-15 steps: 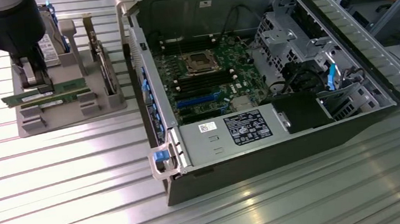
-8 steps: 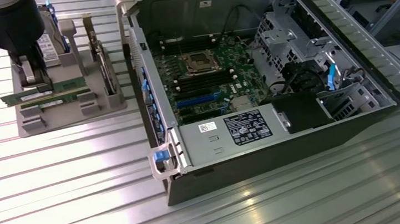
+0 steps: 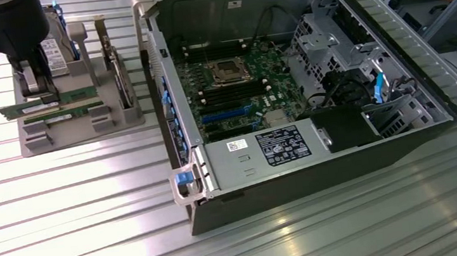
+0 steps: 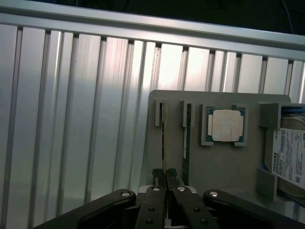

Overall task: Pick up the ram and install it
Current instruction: 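Pick up the ram and move it above insertion slot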

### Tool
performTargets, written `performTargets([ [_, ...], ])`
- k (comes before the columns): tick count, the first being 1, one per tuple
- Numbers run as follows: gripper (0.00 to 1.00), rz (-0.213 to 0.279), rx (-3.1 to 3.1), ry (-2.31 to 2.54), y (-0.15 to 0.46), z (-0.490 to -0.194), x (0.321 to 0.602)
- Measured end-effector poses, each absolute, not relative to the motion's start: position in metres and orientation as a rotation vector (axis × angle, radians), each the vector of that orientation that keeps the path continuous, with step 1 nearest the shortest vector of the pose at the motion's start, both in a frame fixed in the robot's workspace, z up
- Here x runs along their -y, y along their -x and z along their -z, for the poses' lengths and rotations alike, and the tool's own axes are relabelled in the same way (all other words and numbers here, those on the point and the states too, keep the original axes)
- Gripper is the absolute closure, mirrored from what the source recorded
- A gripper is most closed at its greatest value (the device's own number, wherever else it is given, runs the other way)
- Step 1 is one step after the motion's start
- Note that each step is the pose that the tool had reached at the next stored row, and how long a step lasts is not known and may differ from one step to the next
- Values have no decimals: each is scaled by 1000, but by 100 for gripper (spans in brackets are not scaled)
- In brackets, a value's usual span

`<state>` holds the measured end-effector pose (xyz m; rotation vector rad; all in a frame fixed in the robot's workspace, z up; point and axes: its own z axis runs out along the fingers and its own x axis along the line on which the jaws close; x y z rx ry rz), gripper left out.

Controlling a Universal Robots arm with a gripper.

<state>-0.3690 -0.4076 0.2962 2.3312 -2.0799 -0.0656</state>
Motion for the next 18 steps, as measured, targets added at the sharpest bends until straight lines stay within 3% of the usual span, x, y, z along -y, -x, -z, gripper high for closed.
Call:
performTargets([
  [18, 88, 66, 2080, -2331, 369, -305, 408],
])
